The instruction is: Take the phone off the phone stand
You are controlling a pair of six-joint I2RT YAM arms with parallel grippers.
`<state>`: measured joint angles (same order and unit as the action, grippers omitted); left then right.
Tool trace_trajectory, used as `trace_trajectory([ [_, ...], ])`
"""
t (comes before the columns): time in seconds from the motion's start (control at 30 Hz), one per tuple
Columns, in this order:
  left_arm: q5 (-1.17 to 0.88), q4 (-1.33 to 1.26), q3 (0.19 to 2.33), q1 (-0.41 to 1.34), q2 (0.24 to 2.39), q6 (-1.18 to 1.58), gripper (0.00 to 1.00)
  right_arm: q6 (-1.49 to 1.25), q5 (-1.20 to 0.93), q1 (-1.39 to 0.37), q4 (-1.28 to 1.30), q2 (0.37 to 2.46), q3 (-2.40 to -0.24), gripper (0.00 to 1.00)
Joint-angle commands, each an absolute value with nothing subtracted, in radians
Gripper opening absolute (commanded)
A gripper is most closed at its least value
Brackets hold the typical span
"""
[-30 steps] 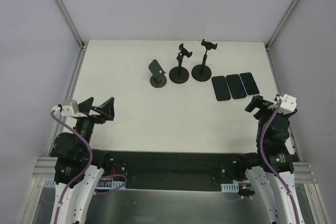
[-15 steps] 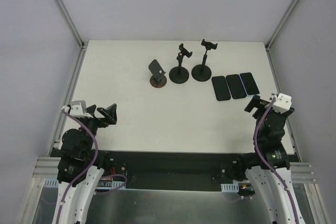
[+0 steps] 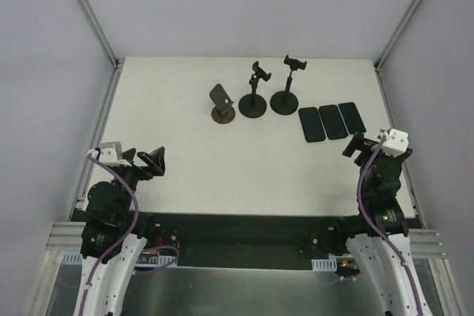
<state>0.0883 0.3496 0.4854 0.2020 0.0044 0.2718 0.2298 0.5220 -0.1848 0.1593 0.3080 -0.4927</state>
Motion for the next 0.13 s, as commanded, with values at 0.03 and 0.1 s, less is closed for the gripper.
trace_trajectory([
  [0.03,0.089,0.339,0.503,0.201,-0.090,0.255,0.99,0.242,0.508,-0.184,0.100,0.311,-0.494,0.96],
  [0.1,0.097,0.344,0.503,0.199,-0.092,0.256,0.99,0.241,0.502,-0.183,0.100,0.310,-0.494,0.96],
])
